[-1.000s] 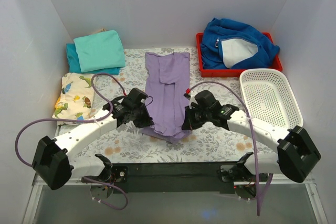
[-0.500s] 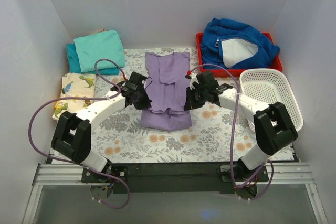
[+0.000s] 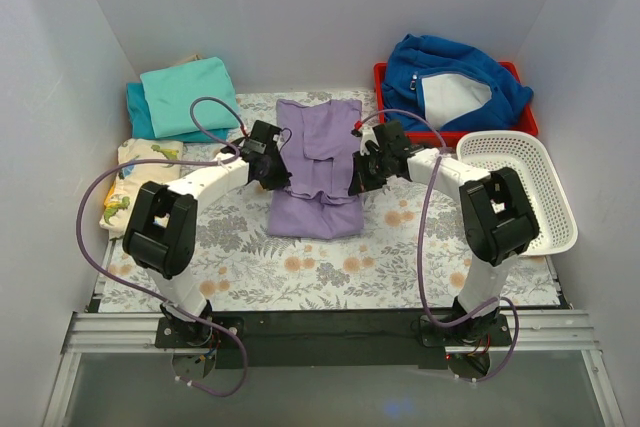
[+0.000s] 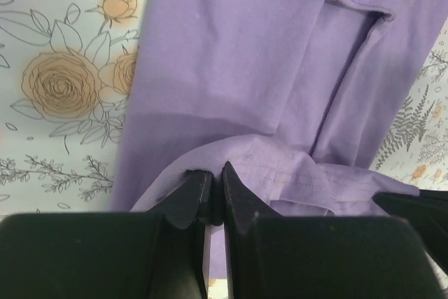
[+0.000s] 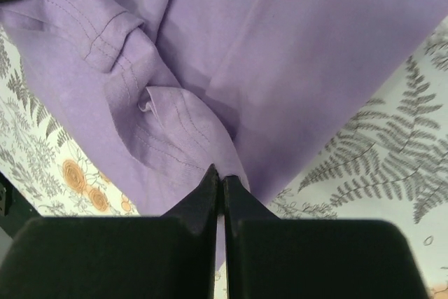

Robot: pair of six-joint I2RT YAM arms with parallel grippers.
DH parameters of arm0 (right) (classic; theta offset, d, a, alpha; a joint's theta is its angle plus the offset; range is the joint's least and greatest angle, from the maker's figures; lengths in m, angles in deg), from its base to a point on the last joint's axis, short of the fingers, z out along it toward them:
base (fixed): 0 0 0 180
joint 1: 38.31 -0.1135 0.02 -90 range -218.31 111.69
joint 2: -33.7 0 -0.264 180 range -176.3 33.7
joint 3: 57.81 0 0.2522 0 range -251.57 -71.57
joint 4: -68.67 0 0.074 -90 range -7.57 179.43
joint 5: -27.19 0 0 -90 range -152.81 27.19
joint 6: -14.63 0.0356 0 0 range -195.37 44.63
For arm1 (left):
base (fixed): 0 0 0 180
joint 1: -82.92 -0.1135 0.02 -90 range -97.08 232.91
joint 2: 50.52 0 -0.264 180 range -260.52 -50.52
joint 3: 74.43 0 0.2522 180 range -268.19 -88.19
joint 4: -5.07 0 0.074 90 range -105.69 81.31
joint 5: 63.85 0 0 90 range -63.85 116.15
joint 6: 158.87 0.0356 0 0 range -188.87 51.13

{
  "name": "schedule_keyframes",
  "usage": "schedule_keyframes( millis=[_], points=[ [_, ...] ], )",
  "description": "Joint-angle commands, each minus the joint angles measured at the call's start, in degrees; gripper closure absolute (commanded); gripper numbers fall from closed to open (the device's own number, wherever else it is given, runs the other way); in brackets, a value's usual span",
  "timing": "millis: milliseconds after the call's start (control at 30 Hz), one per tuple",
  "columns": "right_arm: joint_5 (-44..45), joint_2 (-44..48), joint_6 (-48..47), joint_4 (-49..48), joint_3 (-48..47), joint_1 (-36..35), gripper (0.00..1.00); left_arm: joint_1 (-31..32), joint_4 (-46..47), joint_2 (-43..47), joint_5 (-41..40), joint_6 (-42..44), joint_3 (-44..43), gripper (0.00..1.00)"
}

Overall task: Fold and stack the t-shirts
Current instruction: Fold the tshirt

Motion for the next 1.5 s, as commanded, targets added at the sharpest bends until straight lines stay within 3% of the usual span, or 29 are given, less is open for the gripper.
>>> schedule_keyframes(
  millis=[0, 67, 133, 167, 200, 233, 267, 333, 433, 533, 667, 900, 1167, 1467],
  points=[
    [0.00, -1.28, -1.91, -1.00, -4.38, 1.14, 0.99, -0.82, 1.71, -0.14, -0.74, 1.69, -2.39, 0.96],
    [1.58, -2.33, -2.34, -1.00, -5.44, 1.75, 0.98, -1.09, 2.24, -0.40, -0.83, 2.04, -2.13, 0.95],
    [3.16, -3.39, -3.66, -1.00, -7.28, 2.28, 0.93, -1.70, 2.94, -0.93, -0.13, 2.75, -2.04, 0.82],
    [3.08, -3.91, -4.10, -1.00, -7.90, 2.81, 0.64, -1.88, 3.29, -1.19, -0.04, 2.92, -2.21, 0.70],
    [2.99, -4.44, -4.80, -0.91, -9.47, 3.16, 0.57, -2.05, 3.47, -1.63, 0.14, 3.18, -2.39, 0.44],
    [4.12, -4.80, -4.89, -0.91, -9.84, 3.42, 0.52, -2.32, 3.38, -1.63, 0.05, 3.62, -2.91, 0.31],
    [5.35, -4.54, -5.33, -1.00, -10.01, 3.95, 0.41, -2.49, 3.47, -1.72, -0.47, 4.24, -3.61, 0.27],
    [8.33, -3.66, -6.56, -1.88, -10.97, 4.57, 0.37, -3.02, 3.12, -1.54, -3.79, 4.94, -4.76, 0.18],
    [10.02, -0.77, -7.26, -1.97, -11.07, 5.01, 0.36, -4.69, 2.51, -0.50, -4.87, 6.08, -7.04, 0.16],
    [1.89, 2.83, -5.87, -3.98, -8.79, 4.75, 0.36, -4.87, 2.50, 1.35, -3.56, 7.58, -7.40, 0.16],
    [-5.96, 4.17, -2.27, -4.86, -4.32, 2.73, 0.37, -4.87, 5.75, 4.95, 8.44, 7.94, -2.75, 0.16],
    [-10.63, -0.30, 1.25, -10.84, -1.49, -1.14, 0.38, -4.78, 13.83, 4.27, 20.68, 4.86, 7.71, 0.16],
    [-4.14, -5.15, -0.50, -11.02, -1.14, -1.32, 0.38, -4.87, 19.11, -0.66, 19.74, 4.85, 8.60, 0.18],
    [8.87, -3.04, -2.08, -4.78, 5.97, -1.14, 0.38, -4.87, 14.46, -0.49, 11.74, 6.00, 13.33, 0.19]
  ],
)
